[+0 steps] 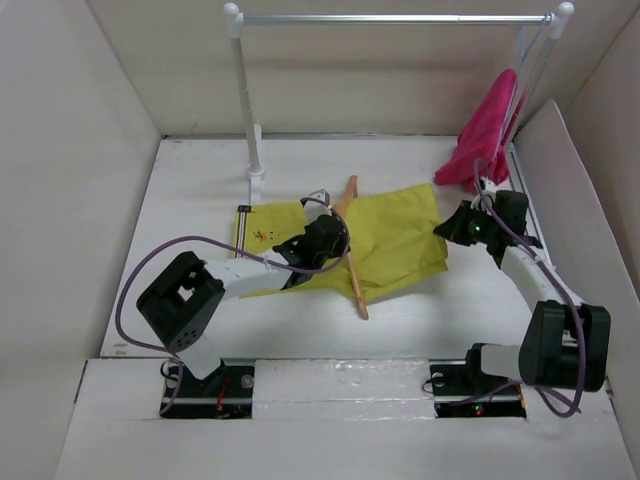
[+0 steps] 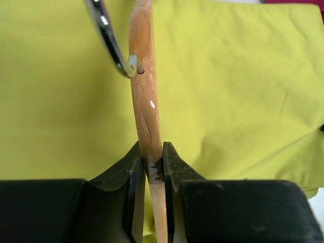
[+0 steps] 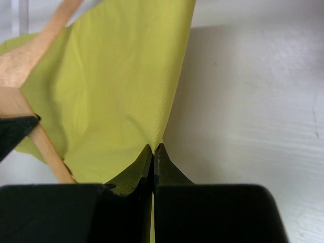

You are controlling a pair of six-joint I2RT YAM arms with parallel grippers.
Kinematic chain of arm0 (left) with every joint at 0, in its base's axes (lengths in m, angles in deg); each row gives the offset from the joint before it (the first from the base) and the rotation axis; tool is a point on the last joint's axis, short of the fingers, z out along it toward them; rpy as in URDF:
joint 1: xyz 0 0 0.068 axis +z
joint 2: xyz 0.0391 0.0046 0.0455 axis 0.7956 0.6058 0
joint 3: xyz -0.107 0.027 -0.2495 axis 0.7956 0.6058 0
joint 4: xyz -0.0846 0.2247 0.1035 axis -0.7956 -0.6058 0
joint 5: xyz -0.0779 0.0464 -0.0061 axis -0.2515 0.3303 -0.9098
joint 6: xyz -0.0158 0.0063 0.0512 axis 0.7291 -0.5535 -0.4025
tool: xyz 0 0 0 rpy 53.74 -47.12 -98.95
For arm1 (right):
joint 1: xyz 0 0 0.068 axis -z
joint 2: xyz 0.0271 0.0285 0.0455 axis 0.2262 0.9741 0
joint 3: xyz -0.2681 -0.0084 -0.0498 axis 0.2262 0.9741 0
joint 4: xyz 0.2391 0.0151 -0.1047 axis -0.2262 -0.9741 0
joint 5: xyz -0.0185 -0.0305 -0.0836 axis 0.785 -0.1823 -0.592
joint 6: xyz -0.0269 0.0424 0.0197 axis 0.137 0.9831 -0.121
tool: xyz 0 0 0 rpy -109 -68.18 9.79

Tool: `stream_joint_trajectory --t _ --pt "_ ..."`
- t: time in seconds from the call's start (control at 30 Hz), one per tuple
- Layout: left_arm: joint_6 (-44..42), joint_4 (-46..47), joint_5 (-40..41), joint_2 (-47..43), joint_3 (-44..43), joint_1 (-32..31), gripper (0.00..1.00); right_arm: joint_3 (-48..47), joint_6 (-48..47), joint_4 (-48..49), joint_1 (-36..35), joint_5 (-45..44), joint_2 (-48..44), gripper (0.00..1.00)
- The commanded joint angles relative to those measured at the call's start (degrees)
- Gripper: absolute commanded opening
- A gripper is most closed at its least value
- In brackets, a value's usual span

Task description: Place the trousers on the hanger

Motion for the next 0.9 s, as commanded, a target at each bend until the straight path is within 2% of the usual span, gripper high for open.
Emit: stream_joint_trajectory --t 0.0,0.3,0.4,0.87 --pt "-6.9 -7.7 4.6 -3.0 3.2 0.6 0.00 1.6 -3.3 -0.4 4.3 1.3 -1.9 0.00" --pt "-9.5 -11.7 7.8 -7.0 3.5 0.6 0.00 1.4 -5.3 2.6 9.6 1.8 5.1 0.00" --pt "-11.9 -11.2 7.1 -7.5 3.5 0.6 0.00 -0.4 -5.4 3.7 10.1 4.8 9.2 0.00" --pt "-22.4 -14.9 9.3 -5.1 -4.7 -8.2 0.00 -7.0 -7.0 1.5 7.9 3.9 15.9 0.00"
